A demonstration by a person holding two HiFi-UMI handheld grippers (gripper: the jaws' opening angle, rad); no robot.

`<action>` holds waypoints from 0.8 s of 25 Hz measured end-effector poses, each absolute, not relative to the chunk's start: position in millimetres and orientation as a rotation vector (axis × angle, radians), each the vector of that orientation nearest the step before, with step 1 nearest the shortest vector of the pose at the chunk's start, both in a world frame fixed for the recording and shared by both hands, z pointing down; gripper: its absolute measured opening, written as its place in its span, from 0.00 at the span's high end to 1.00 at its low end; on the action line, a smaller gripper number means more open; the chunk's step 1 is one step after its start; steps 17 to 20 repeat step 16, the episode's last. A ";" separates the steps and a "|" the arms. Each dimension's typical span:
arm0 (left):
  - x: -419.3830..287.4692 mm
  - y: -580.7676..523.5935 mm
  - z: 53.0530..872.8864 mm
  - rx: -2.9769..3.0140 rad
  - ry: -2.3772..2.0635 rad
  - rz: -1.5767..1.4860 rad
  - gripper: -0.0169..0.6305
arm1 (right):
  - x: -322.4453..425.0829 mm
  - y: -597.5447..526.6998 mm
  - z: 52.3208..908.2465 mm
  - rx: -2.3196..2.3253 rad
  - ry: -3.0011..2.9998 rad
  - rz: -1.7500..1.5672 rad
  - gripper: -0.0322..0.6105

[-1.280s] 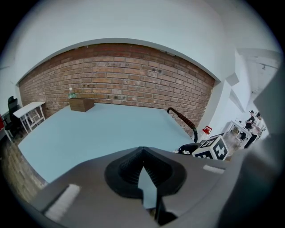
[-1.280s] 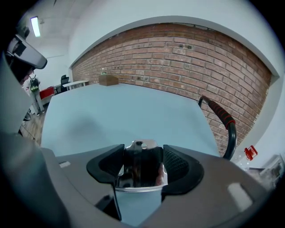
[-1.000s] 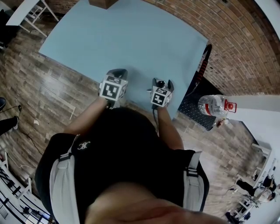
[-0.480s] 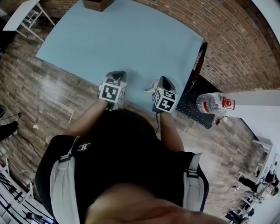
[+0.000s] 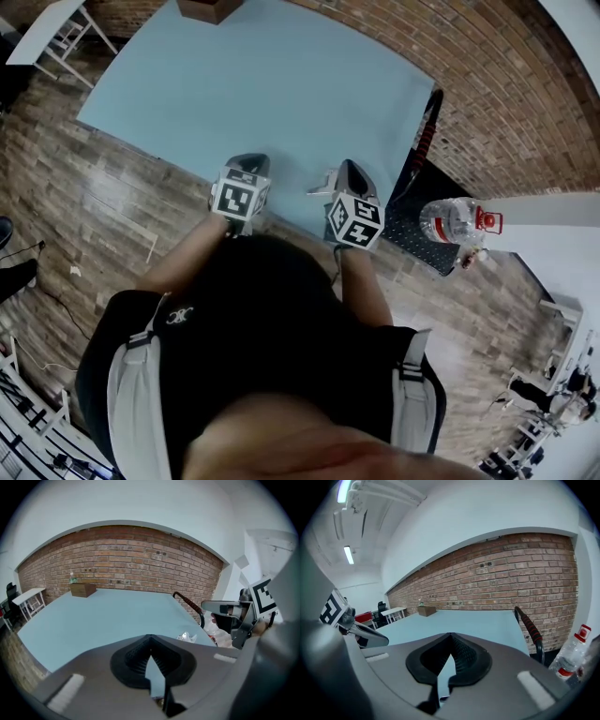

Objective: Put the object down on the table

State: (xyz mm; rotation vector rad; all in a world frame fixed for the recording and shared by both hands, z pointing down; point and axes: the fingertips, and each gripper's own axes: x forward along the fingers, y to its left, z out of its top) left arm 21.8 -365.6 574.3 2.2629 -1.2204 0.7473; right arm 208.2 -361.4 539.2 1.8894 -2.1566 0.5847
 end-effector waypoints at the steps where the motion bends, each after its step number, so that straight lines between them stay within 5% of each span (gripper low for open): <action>1: 21.9 -364.9 574.5 2.261 -1.221 0.748 0.97 | 207.5 -360.2 536.6 1.887 -2.165 0.577 0.93; 20: 23.9 -357.5 577.9 2.237 -1.235 0.739 0.97 | 215.4 -344.3 555.0 1.838 -2.135 0.592 0.93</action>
